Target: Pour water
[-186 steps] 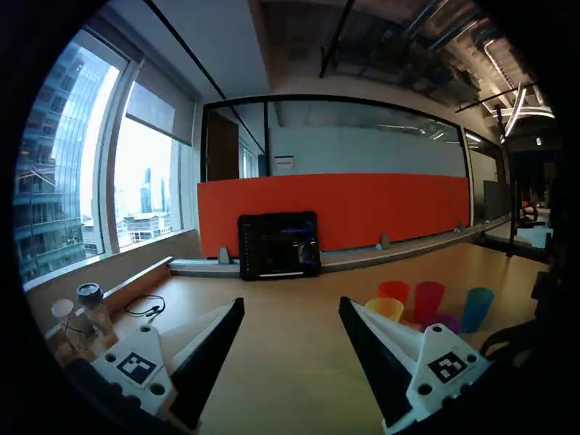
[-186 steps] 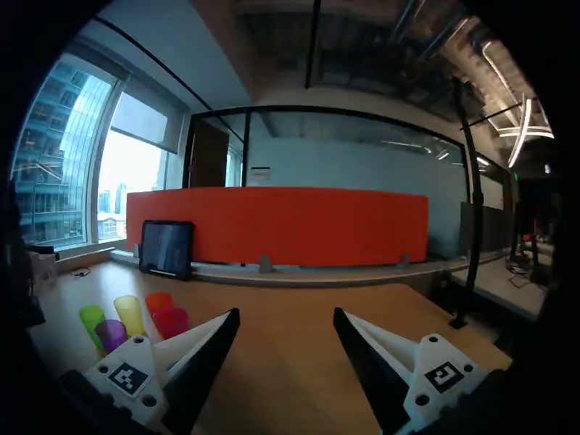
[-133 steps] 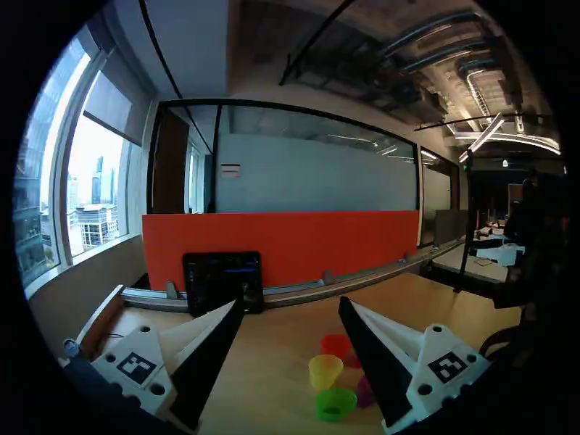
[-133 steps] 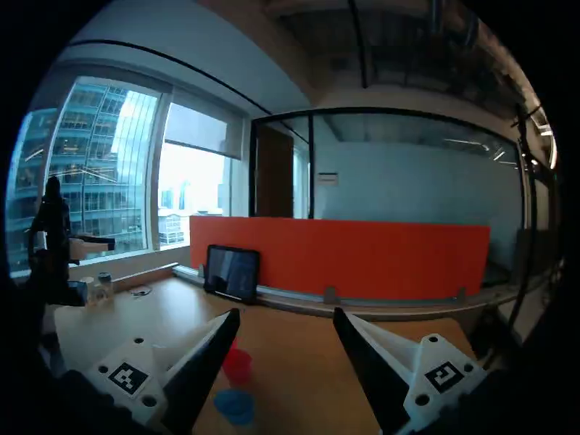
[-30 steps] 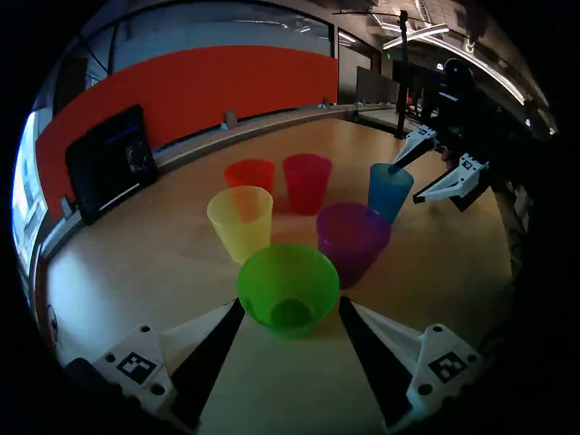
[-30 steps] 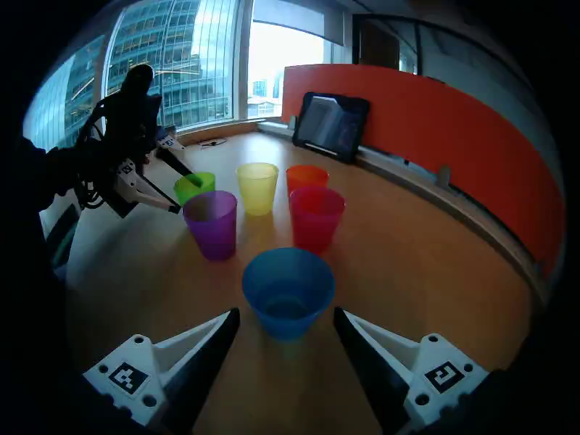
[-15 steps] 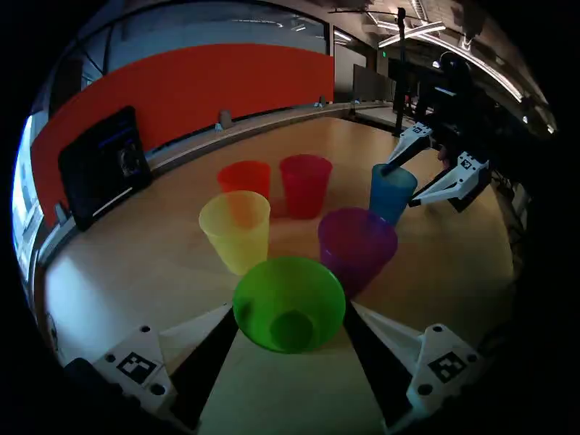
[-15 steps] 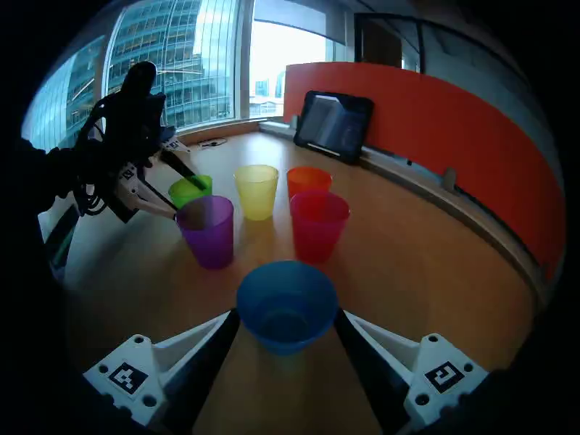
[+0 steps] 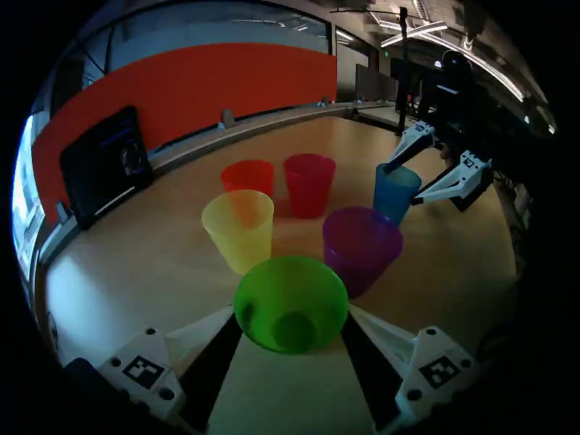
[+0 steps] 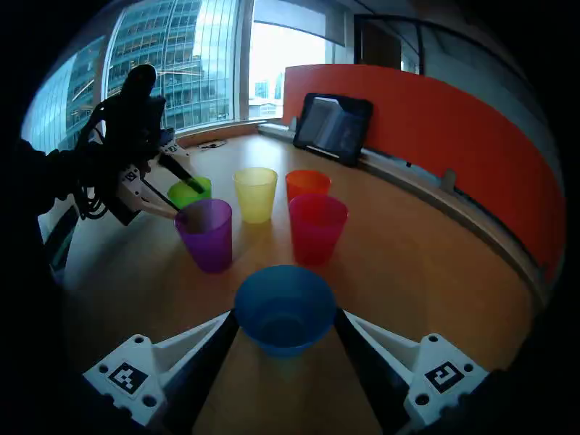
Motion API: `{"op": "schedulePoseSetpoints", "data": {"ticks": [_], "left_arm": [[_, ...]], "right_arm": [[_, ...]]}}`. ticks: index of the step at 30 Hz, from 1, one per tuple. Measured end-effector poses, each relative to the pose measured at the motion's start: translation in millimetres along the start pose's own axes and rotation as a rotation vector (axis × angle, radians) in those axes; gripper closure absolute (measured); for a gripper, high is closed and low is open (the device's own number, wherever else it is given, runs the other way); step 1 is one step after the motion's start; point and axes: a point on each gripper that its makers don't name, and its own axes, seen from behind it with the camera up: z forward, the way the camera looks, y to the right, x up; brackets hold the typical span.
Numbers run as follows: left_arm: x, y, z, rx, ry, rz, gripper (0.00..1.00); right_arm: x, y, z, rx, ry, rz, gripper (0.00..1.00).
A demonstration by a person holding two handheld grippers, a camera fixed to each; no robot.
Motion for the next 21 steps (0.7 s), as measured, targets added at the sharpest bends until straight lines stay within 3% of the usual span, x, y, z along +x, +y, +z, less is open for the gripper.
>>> {"op": "schedulePoseSetpoints", "data": {"ticks": [21], "left_arm": [[18.3,0.8,-26.9,0.029,0.067,-0.019,0.14]], "right_arm": [[1.9,-0.8,1.8,-0.033,0.010,-0.009,0.07]]}}
